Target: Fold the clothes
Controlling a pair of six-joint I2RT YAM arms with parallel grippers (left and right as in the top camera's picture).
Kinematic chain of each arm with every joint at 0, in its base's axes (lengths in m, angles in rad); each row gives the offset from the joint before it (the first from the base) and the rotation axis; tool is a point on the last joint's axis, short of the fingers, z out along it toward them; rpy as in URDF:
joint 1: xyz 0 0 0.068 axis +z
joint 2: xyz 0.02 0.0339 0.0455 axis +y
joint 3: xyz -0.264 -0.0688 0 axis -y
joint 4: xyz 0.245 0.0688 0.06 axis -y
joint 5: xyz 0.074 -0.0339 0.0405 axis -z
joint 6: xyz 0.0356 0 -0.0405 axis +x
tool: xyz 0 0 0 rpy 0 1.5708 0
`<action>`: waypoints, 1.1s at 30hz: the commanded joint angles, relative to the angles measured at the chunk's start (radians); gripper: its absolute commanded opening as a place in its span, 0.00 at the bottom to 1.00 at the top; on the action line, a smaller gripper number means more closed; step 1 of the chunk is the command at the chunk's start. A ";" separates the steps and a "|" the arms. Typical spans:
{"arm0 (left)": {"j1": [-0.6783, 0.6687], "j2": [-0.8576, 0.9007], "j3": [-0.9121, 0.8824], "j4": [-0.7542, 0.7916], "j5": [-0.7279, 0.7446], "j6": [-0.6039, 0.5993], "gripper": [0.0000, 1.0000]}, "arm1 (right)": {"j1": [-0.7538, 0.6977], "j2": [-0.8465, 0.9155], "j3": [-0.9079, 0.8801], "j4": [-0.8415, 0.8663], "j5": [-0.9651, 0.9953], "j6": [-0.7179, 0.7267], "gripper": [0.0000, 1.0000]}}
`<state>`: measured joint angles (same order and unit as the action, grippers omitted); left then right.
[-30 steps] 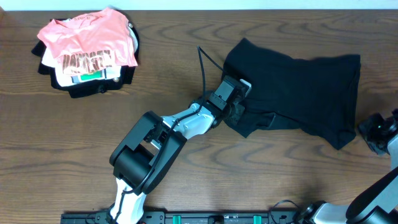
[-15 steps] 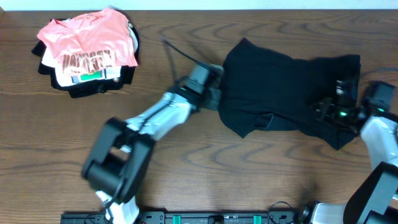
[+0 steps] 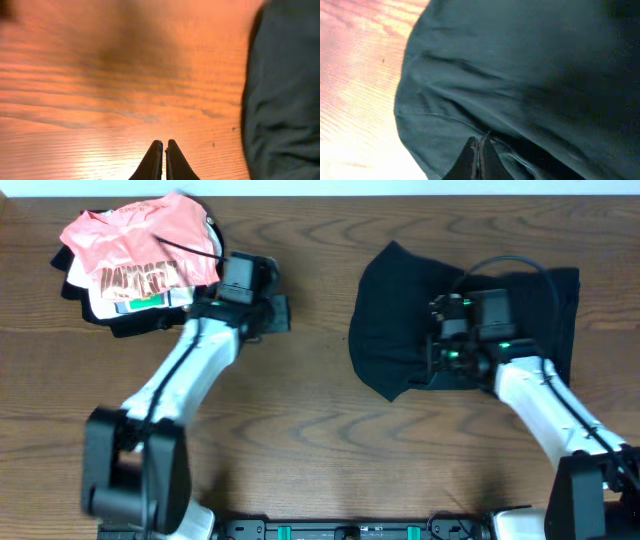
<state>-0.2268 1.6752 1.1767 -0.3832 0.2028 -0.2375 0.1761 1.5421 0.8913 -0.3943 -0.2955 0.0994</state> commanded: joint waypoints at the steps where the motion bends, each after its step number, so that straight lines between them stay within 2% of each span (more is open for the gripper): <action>1: 0.051 -0.108 0.002 -0.018 -0.005 -0.008 0.06 | 0.060 0.002 0.019 0.020 0.130 0.020 0.01; 7: 0.109 -0.206 0.002 -0.058 -0.006 -0.008 0.06 | 0.117 0.090 0.019 0.064 0.161 0.019 0.01; 15: 0.155 -0.232 0.002 -0.084 -0.006 -0.008 0.06 | 0.157 0.183 0.019 0.074 0.148 0.016 0.01; 20: 0.185 -0.243 0.002 -0.089 -0.006 -0.008 0.06 | 0.189 0.202 0.019 0.076 0.096 -0.038 0.01; 33: 0.272 -0.258 0.002 -0.145 -0.006 -0.008 0.06 | 0.325 0.293 0.024 -0.011 0.132 -0.168 0.01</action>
<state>0.0315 1.4342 1.1767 -0.5220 0.2024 -0.2398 0.4648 1.7809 0.9260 -0.3767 -0.1722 -0.0181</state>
